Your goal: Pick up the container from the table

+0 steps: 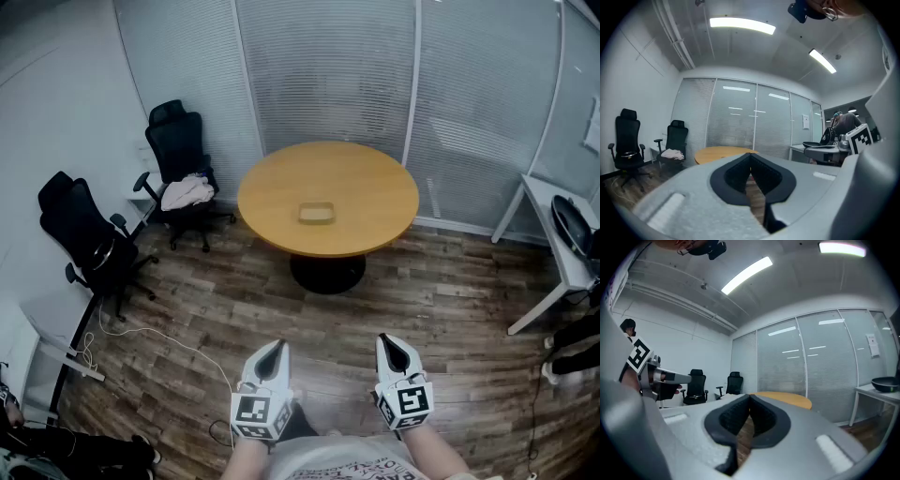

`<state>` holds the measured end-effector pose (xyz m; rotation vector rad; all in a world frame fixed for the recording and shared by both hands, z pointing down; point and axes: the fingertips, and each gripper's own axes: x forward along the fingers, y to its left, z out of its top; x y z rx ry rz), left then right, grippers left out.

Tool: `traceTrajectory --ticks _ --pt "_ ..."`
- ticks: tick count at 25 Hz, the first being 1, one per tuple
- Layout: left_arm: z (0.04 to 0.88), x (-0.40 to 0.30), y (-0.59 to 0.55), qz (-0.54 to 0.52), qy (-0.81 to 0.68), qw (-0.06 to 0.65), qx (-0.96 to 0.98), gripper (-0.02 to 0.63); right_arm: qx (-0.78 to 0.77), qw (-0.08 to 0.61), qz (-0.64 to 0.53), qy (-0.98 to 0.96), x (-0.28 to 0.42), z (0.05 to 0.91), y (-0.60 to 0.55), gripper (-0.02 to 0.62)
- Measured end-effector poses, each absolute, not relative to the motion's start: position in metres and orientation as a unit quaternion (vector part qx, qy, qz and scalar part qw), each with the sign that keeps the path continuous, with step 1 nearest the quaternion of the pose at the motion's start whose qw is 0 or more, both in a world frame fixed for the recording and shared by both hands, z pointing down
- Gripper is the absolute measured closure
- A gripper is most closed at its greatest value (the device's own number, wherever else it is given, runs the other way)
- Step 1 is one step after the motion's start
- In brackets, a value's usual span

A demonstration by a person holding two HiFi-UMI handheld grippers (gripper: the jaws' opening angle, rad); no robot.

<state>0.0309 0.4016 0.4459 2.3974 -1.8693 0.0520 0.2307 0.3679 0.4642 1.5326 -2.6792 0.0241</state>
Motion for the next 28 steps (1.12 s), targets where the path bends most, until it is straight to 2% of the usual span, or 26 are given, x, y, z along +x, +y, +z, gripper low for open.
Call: traceTrajectory --ticks 20,28 --pt "0.454 0.035 0.408 0.028 -0.615 0.055 0.786 0.598 0.505 0.013 0.049 -0.862 0.24 0.478 0.369 0.592" --pt "0.464 0.018 0.369 0.028 -0.612 0.058 0.788 0.598 0.512 0.024 0.048 -0.858 0.227 0.487 0.335 0.592"
